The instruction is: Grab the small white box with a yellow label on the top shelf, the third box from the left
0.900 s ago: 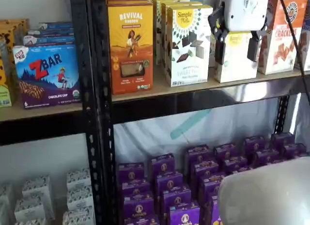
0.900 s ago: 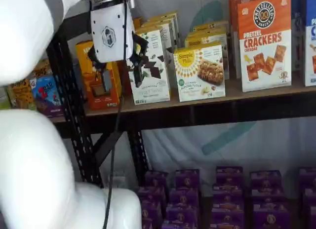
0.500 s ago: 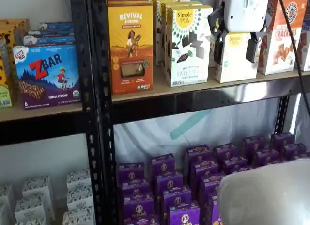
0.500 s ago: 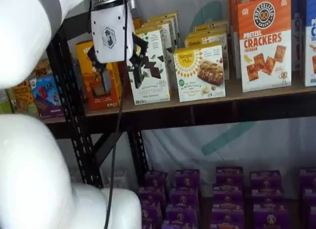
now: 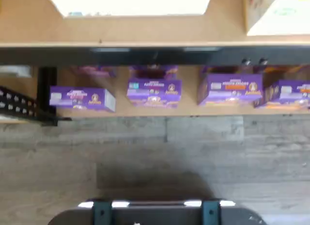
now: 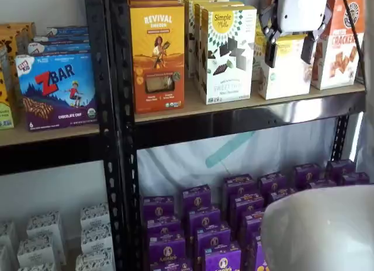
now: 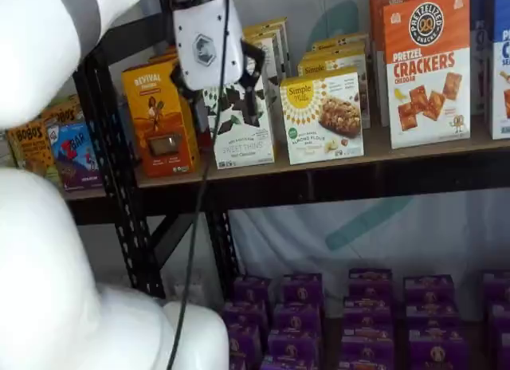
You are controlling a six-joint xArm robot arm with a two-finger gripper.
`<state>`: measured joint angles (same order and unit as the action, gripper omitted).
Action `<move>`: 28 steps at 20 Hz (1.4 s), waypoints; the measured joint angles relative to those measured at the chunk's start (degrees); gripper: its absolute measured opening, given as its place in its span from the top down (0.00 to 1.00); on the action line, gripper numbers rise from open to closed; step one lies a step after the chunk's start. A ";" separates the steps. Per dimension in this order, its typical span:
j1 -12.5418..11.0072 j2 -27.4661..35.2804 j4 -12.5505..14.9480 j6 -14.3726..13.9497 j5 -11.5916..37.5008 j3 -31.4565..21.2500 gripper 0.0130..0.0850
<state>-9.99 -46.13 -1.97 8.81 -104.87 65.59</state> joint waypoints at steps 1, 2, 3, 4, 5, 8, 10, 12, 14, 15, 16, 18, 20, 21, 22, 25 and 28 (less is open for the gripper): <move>-0.77 0.81 0.47 0.93 0.89 0.33 0.00; -1.63 1.70 0.76 1.88 1.79 0.67 0.00; -2.37 2.51 0.80 2.63 2.35 1.01 0.00; -3.16 3.44 0.73 3.42 2.85 1.38 0.00; -3.88 4.36 0.69 4.13 3.42 1.69 0.00; -5.14 6.25 0.86 5.45 5.48 2.02 0.00; -6.54 7.81 0.07 6.70 7.33 2.41 0.00; -7.69 9.16 -0.64 7.75 9.11 2.85 0.00; -8.88 10.78 -1.34 8.88 10.75 3.66 0.00; -9.47 11.70 -1.70 9.45 11.21 4.25 0.00; -10.03 12.59 -1.98 9.99 11.68 4.82 0.00; -11.13 14.24 -2.37 11.08 12.58 5.93 0.00; -12.25 15.70 -2.89 12.18 13.06 7.05 0.00; -12.80 16.36 -3.15 12.72 13.26 7.59 0.00; -13.20 16.86 -3.33 13.13 13.41 8.04 0.00; -14.39 18.15 -4.31 14.28 13.61 9.29 0.00; -14.98 18.91 -4.90 14.85 13.63 10.16 0.00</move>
<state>-24.97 -27.23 -6.87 23.67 -91.24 75.75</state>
